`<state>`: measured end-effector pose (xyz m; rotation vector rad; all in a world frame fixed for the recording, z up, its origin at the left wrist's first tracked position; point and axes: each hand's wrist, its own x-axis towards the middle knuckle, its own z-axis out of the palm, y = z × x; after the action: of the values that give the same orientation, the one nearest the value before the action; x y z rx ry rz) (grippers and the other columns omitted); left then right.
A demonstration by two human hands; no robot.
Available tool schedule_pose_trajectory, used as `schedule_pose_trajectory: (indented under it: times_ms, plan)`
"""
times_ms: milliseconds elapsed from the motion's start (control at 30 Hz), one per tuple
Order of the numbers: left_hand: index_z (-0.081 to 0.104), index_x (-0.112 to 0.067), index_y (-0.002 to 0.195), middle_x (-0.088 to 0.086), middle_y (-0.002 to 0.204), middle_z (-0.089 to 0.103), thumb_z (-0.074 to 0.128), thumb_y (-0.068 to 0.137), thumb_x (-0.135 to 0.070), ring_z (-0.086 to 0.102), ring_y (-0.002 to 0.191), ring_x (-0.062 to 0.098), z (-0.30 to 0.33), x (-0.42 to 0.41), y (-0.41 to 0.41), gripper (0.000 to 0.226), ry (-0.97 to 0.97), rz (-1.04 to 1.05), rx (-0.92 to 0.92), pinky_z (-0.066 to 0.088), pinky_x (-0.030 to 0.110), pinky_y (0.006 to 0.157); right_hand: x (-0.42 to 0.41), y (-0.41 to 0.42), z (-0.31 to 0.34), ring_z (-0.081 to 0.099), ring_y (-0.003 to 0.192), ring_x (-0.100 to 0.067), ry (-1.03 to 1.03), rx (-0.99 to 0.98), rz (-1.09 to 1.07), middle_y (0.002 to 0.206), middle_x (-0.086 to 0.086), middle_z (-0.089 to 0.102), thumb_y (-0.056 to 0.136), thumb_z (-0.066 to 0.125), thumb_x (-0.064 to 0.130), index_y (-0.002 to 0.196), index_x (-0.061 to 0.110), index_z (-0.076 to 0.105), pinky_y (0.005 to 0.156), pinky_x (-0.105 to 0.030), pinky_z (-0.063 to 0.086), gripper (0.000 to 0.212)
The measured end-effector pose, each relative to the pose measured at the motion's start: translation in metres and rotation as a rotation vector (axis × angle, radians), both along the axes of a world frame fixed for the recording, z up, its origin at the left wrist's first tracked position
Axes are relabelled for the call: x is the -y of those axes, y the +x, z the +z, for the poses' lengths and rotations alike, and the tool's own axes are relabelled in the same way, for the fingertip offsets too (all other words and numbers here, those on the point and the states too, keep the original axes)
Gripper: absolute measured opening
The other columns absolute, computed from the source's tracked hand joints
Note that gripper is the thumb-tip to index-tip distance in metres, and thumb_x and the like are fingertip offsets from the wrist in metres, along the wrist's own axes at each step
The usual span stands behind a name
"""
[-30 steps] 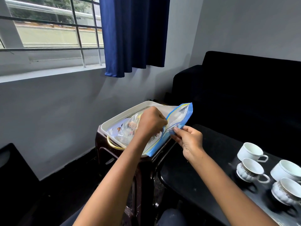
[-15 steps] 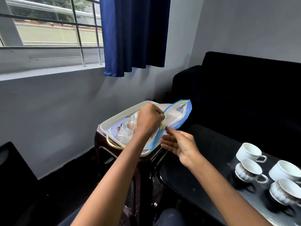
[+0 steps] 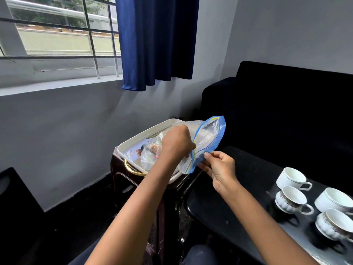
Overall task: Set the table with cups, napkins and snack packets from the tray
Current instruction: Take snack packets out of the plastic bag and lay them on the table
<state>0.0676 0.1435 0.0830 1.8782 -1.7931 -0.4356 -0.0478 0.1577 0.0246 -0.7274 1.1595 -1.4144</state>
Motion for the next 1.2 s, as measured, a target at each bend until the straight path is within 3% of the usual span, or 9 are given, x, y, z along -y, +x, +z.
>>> schedule_pose_trajectory:
  times_ms: [300,500,600,700,800,900,1033,1100,1200]
  plan:
    - [0.062,0.011,0.08,0.031,0.083,0.067,0.05,0.078,-0.002,0.057,0.063,0.036,-0.003,0.006,0.018,0.017,-0.224,0.164,-0.126,0.057,0.045,0.073,0.004,-0.022,-0.02,0.066,0.046,-0.014,0.065,-0.009,-0.124,0.078,-0.017,0.06,0.089,0.053,-0.008,0.08,0.001,0.052,0.044,-0.02,0.053,0.013]
    - [0.058,0.002,0.066,0.025,0.065,0.05,0.053,0.076,-0.007,0.036,0.06,0.03,-0.004,0.006,0.021,0.015,-0.273,0.228,-0.109,0.045,0.029,0.058,0.005,-0.028,-0.025,0.064,0.059,-0.018,0.09,-0.067,-0.136,0.083,-0.015,0.061,0.088,0.055,-0.005,0.085,0.003,0.055,0.046,-0.022,0.054,0.008]
    - [0.05,-0.008,0.057,0.017,0.061,0.039,0.056,0.073,-0.013,0.029,0.063,0.03,-0.003,0.006,0.014,0.018,-0.268,0.201,-0.071,0.031,0.027,0.051,0.008,-0.027,-0.022,0.057,0.069,-0.015,0.019,-0.371,-0.267,0.093,-0.008,0.058,0.08,0.066,0.003,0.104,0.011,0.055,0.056,-0.022,0.047,0.027]
    - [0.067,-0.01,0.063,0.011,0.064,0.066,0.059,0.077,-0.026,0.058,0.063,0.033,-0.004,0.007,0.011,0.023,-0.234,0.106,-0.146,0.048,0.028,0.057,0.01,-0.027,-0.005,0.055,0.075,-0.011,-0.253,-0.61,-0.355,0.095,-0.004,0.06,0.076,0.067,0.006,0.095,0.017,0.061,0.067,-0.023,0.042,0.023]
    - [0.071,-0.019,0.065,-0.005,0.061,0.071,0.061,0.084,-0.039,0.066,0.056,0.014,-0.005,0.01,0.012,0.03,-0.135,-0.056,-0.363,0.052,0.028,0.06,0.016,-0.024,0.013,0.061,0.074,-0.009,-0.411,-0.767,-0.15,0.081,0.001,0.067,0.079,0.066,0.005,0.083,0.015,0.069,0.069,-0.021,0.048,0.011]
    - [0.072,-0.02,0.065,-0.009,0.049,0.064,0.055,0.088,-0.043,0.055,0.043,0.009,-0.006,0.012,0.018,0.036,-0.155,-0.018,-0.587,0.044,0.024,0.052,0.027,-0.021,0.025,0.059,0.078,-0.013,-0.386,-1.183,0.148,0.078,0.004,0.066,0.08,0.064,0.008,0.083,0.013,0.071,0.074,-0.023,0.042,0.009]
    - [0.071,-0.017,0.077,0.002,0.068,0.068,0.049,0.089,-0.035,0.061,0.068,0.023,-0.023,0.02,0.043,0.031,-0.322,0.309,-0.475,0.045,0.032,0.063,0.04,-0.015,0.031,0.044,0.062,-0.016,-0.145,-1.881,0.449,0.057,0.006,0.046,0.076,0.046,0.006,0.059,0.018,0.042,0.076,-0.036,0.022,0.022]
    - [0.067,-0.015,0.086,0.005,0.08,0.065,0.045,0.092,-0.032,0.06,0.082,0.028,-0.041,0.024,0.058,0.029,-0.23,0.378,-0.391,0.044,0.032,0.068,0.047,-0.013,0.028,0.045,0.066,-0.019,-0.131,-1.911,0.547,0.059,0.004,0.044,0.08,0.045,0.006,0.059,0.018,0.036,0.075,-0.036,0.025,0.026]
    - [0.057,-0.008,0.122,0.016,0.123,0.06,0.041,0.095,-0.038,0.05,0.118,0.036,-0.069,0.029,0.072,0.043,0.046,0.417,-0.369,0.043,0.042,0.097,0.058,-0.012,0.022,0.051,0.071,-0.022,-0.232,-1.622,0.575,0.067,-0.003,0.052,0.085,0.048,0.005,0.061,0.015,0.041,0.062,-0.026,0.038,0.027]
